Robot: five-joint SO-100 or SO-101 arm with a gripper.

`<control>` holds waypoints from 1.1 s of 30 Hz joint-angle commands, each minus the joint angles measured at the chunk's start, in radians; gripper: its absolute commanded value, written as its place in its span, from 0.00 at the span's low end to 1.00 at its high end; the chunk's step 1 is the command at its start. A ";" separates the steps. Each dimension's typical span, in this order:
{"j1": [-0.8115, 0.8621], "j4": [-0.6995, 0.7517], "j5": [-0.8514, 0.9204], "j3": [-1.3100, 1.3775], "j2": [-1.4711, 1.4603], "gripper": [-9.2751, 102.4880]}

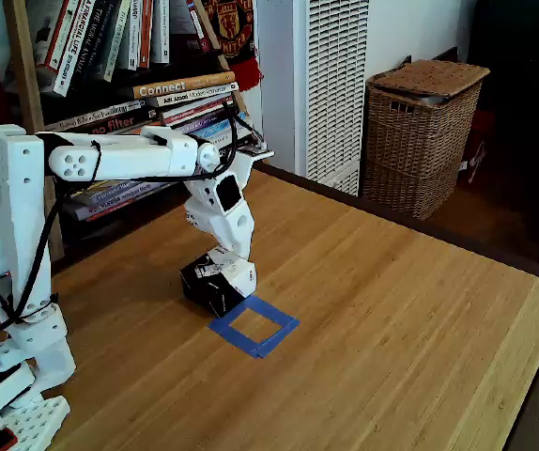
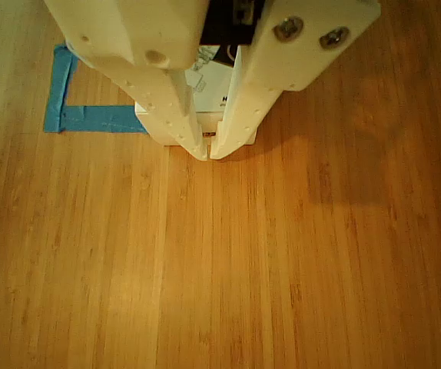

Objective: Push the box on top of the target

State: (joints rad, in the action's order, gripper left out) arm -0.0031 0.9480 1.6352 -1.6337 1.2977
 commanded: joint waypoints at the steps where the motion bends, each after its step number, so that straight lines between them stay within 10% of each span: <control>1: 0.008 -0.015 0.006 -0.012 0.058 0.08; 20: 0.015 -0.026 -0.031 0.017 0.067 0.08; 33: -0.006 -0.043 -0.649 0.167 0.075 0.08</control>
State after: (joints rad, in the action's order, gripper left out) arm 0.0046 0.9219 1.1259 -1.4926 1.3100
